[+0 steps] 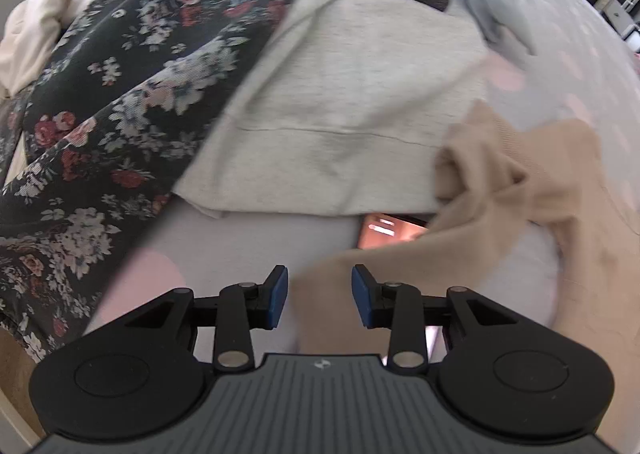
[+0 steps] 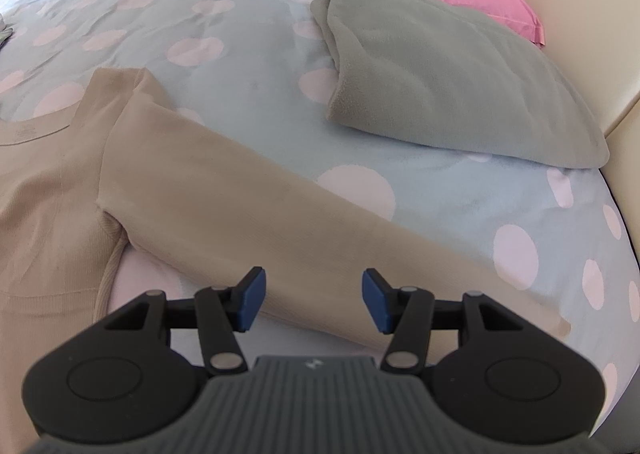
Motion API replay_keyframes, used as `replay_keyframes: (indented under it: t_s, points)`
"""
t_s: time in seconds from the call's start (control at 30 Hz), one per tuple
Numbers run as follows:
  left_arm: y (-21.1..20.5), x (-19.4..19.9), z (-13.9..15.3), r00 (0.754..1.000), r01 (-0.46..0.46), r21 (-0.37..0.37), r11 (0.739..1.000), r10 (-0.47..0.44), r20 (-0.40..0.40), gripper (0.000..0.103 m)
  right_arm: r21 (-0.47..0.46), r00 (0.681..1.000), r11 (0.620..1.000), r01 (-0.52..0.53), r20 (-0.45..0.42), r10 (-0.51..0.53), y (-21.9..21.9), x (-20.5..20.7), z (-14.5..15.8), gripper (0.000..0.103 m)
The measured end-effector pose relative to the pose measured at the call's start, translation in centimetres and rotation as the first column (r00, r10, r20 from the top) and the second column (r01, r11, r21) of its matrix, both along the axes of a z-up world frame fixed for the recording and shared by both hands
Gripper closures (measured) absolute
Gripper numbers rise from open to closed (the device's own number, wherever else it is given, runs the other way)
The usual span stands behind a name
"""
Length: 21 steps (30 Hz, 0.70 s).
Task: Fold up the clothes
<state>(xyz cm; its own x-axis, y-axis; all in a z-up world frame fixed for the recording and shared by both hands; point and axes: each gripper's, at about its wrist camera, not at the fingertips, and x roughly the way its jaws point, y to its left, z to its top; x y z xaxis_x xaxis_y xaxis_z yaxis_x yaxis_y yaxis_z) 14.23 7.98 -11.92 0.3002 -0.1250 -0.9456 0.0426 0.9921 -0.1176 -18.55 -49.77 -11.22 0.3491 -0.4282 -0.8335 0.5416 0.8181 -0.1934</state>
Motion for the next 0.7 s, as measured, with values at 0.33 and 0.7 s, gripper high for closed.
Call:
replay_keyframes:
  t_s: [0.33,0.7]
  points:
    - [1.0,-0.2,-1.4,0.993,-0.106,-0.082,0.991,0.101,-0.06,0.091,-0.015,1.0,1.0,-0.01,-0.006,0.01,0.3,0.2,-0.1,0.044]
    - [1.3,-1.9,6.0,0.98,-0.139,-0.133,0.981,0.156,0.126,0.102,-0.023,1.0,1.0,-0.004,-0.019,0.003,0.4,0.2,-0.2,0.043]
